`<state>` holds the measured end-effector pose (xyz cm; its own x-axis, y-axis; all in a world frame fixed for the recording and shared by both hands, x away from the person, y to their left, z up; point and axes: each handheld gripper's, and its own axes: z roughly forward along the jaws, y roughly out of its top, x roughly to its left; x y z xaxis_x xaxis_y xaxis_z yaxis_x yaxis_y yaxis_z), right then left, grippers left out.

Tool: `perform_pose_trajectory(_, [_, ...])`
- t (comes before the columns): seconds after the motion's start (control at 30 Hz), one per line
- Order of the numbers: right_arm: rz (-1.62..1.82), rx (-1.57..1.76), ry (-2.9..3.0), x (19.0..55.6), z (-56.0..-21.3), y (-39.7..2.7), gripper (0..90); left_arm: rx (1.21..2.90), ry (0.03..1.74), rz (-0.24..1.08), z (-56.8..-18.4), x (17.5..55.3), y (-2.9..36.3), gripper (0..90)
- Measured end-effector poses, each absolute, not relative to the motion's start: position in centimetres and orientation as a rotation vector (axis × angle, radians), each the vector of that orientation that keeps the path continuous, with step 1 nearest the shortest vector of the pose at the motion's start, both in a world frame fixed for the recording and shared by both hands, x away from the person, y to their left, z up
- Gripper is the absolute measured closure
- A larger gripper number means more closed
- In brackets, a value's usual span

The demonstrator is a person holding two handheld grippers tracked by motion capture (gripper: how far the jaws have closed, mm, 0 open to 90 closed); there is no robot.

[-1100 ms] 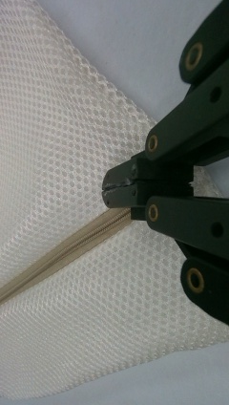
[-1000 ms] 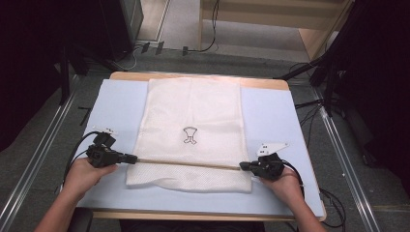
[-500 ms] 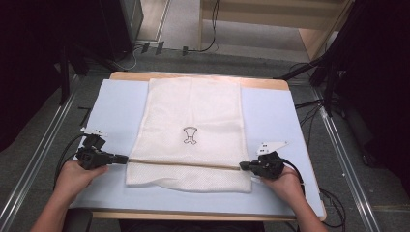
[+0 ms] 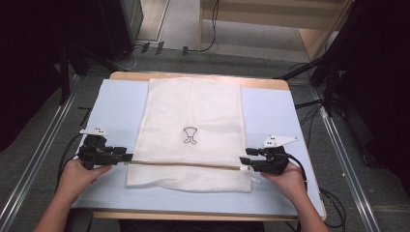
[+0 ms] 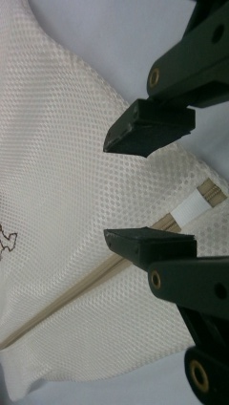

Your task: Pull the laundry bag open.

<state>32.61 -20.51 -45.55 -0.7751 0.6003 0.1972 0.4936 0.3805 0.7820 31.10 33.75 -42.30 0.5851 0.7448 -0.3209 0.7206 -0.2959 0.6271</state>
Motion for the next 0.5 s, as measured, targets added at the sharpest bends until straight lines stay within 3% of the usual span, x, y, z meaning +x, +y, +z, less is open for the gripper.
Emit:
perform_pose_trajectory(0.17, [1.354, 1.083, 2.474, 33.0, -45.6, -21.2, 47.5, 2.045, 1.201, 0.094, -42.4, 31.3, 34.3, 40.0])
perform_pose_trajectory(0.5, [1.355, 1.184, 2.374, 33.7, -45.8, -23.4, 40.6, 2.0, 1.279, 0.158, -42.6, 31.7, 36.1, 37.2])
